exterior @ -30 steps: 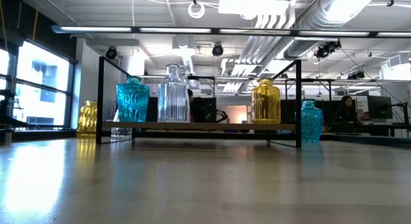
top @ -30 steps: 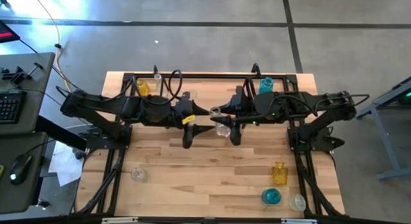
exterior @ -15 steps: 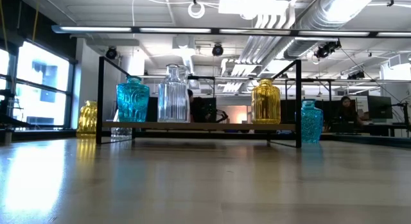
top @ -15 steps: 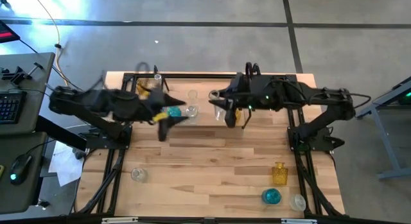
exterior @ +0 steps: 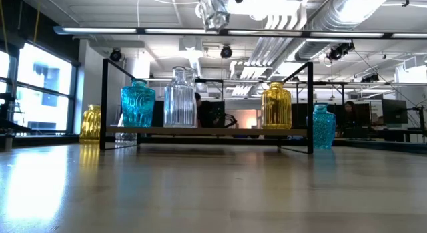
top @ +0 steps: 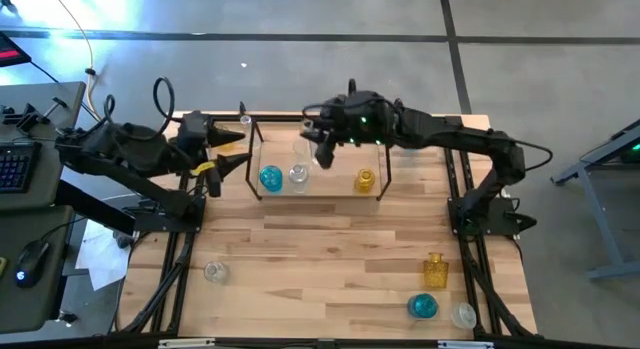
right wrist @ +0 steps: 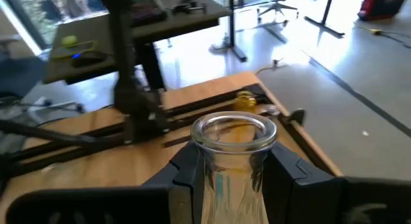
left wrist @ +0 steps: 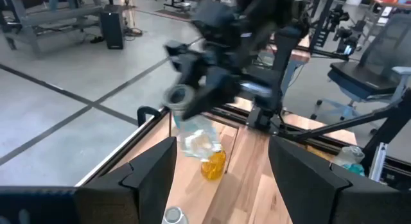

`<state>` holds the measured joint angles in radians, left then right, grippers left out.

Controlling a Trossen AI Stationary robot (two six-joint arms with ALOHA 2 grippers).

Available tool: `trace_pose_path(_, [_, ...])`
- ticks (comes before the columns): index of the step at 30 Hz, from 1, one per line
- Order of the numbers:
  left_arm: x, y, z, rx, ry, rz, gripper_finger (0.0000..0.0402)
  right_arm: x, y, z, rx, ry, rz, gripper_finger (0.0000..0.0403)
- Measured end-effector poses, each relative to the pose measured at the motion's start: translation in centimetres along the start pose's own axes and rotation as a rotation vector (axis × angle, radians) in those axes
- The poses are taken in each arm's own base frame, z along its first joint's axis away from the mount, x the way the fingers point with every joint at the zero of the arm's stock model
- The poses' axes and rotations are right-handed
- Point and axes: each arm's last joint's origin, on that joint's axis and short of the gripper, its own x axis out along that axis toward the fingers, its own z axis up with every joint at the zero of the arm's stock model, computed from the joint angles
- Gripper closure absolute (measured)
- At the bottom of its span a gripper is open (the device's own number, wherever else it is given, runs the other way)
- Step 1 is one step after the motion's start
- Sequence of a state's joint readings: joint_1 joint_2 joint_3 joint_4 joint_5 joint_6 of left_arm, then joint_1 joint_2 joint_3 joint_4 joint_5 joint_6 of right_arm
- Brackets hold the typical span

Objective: Sort vases onto shelf
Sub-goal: Put the transparent vase on the shelf aligned with the other transparent vases

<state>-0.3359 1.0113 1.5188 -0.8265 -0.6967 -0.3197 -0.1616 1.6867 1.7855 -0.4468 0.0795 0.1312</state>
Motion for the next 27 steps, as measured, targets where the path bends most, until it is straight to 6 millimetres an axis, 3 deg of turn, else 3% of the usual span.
trace_pose_path(6, [0.0, 0.1, -0.2, 0.025, 0.020, 0.006, 0.0165, 0.4, -3.5, 0.4, 0.024, -0.009, -0.033, 0.0322])
trace_pose_path(16, [0.3, 0.7, -0.1, 0.012, -0.006, 0.119, 0.0165, 5.3, -9.9, -1.8, -0.022, 0.036, -0.037, 0.0322])
trace_pose_path(21, [0.4, 1.0, 0.0, -0.019, -0.024, 0.173, 0.0165, 6.1, -13.8, -2.3, -0.042, 0.012, -0.063, 0.0322])
trace_pose_path(27, [0.7, 1.2, 0.1, -0.070, -0.036, 0.215, 0.0165, 7.2, -17.6, -3.6, 0.005, 0.014, 0.031, 0.0322])
